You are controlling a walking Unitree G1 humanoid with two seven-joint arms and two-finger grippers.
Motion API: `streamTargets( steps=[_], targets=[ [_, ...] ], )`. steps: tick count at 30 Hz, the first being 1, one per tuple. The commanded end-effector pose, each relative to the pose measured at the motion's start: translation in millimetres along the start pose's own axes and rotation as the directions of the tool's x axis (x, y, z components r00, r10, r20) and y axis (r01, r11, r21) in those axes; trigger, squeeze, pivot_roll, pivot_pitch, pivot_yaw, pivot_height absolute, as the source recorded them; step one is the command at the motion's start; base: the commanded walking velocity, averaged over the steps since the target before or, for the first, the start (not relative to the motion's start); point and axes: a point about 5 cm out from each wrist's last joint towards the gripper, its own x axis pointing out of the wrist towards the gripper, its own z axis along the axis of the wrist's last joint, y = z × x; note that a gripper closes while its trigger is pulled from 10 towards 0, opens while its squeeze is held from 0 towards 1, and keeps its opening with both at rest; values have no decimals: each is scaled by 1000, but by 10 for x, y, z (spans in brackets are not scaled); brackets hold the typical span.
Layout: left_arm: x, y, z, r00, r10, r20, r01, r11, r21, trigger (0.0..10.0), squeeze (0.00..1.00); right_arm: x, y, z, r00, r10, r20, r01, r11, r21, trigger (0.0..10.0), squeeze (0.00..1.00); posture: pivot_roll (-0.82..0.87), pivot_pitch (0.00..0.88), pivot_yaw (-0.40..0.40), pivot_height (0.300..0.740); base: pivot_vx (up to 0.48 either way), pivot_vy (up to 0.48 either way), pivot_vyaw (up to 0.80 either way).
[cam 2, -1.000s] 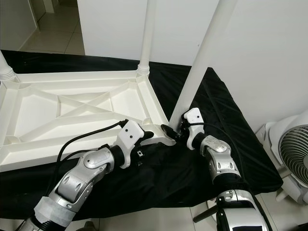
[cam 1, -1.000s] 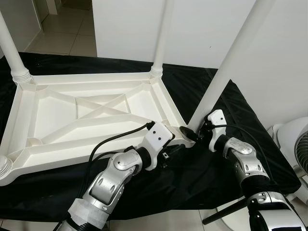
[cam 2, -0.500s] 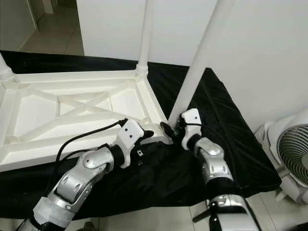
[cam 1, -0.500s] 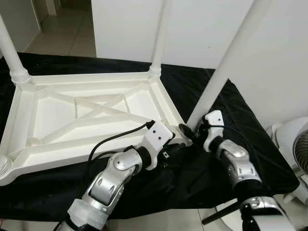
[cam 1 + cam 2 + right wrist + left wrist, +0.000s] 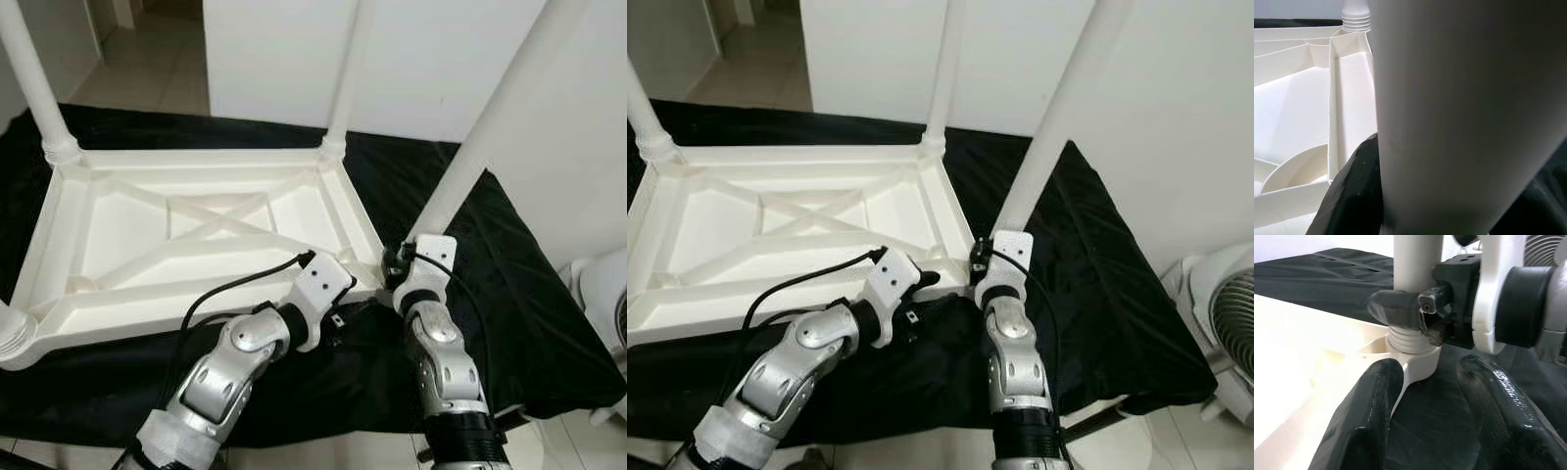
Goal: Building children table
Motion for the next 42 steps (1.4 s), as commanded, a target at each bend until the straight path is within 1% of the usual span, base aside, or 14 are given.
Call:
streamTargets(
  steps=[1, 8, 9, 11, 12, 17, 19, 20, 21, 25, 26, 27, 33, 42],
  targets=[
    [10, -61, 9, 999, -37, 0, 37, 999, -6, 10000, 0, -51, -60, -108, 998, -12, -63, 12, 1000, -7, 10000, 0, 123, 14, -101, 740, 0, 0, 0],
    [8, -34, 20, 1000, -27, 2, 27, 1000, -4, 10000, 0, -102, 20, -56, 997, 49, -57, -51, 998, -41, 10000, 0, 128, 13, -105, 740, 0, 0, 0],
    [9, -38, 18, 1000, -26, 2, 26, 1000, -5, 10000, 0, -98, 19, -49, 997, 55, -53, -57, 998, -40, 10000, 816, 129, 13, -108, 740, 0, 0, 0],
    [10, -41, 17, 1000, -26, 2, 26, 1000, -5, 10000, 0, -103, 18, -39, 997, 54, -54, -56, 998, -39, 10000, 816, 129, 14, -108, 740, 0, 0, 0],
    [10, -46, 14, 1000, -24, 2, 24, 1000, -6, 10000, 0, -101, 11, -21, 996, 79, -51, -81, 996, -32, 10000, 1000, 127, 13, -110, 740, 0, 0, 0],
    [15, -50, 14, 1000, -22, 3, 22, 1000, -8, 10000, 0, -79, -31, 17, 991, 128, -30, -130, 990, -46, 10000, 1000, 126, 15, -114, 740, 0, 0, 0],
    [17, -47, 16, 1000, -20, 4, 20, 1000, -10, 10000, 0, -63, -50, 39, 978, 207, -16, -207, 977, -44, 10000, 1000, 124, 14, -115, 740, 0, 0, 0],
    [18, -46, 15, 1000, -19, 3, 19, 1000, -10, 10000, 0, -63, -57, 44, 965, 262, -8, -262, 964, -51, 10000, 153, 124, 14, -116, 740, 0, 0, 0],
    [20, -46, 14, 1000, -19, 2, 19, 1000, -10, 10000, 0, -66, -74, 32, 947, 320, -7, -320, 946, -60, 10000, 0, 122, 13, -115, 740, 0, 0, 0],
    [24, -44, 14, 1000, -20, 1, 20, 1000, -9, 10000, 0, -61, -142, 12, 916, 401, -11, -401, 913, -78, 10000, 0, 121, 10, -114, 740, 0, 0, 0],
    [25, -44, 16, 1000, -22, 1, 22, 1000, -7, 10000, 0, -62, -182, 0, 894, 447, -16, -447, 890, -93, 10000, 0, 120, 8, -112, 740, 0, 0, 0],
    [26, -37, 20, 1000, -24, 2, 24, 1000, -4, 10000, 0, -51, -277, -34, 851, 525, -36, -525, 842, -125, 10000, 0, 120, 5, -110, 740, 0, 0, 0],
    [28, -18, 26, 1000, -26, 2, 26, 1000, 1, 10000, 0, 39, -456, -72, 780, 622, -65, -624, 766, -157, 10000, 0, 120, 0, -100, 740, 0, 0, 0],
    [27, 0, 39, 1000, -29, 2, 29, 1000, 9, 10000, 0, 186, -464, -84, 747, 660, -82, -661, 721, -209, 10000, 0, 132, 0, -98, 740, 0, 0, 0]
  ],
)
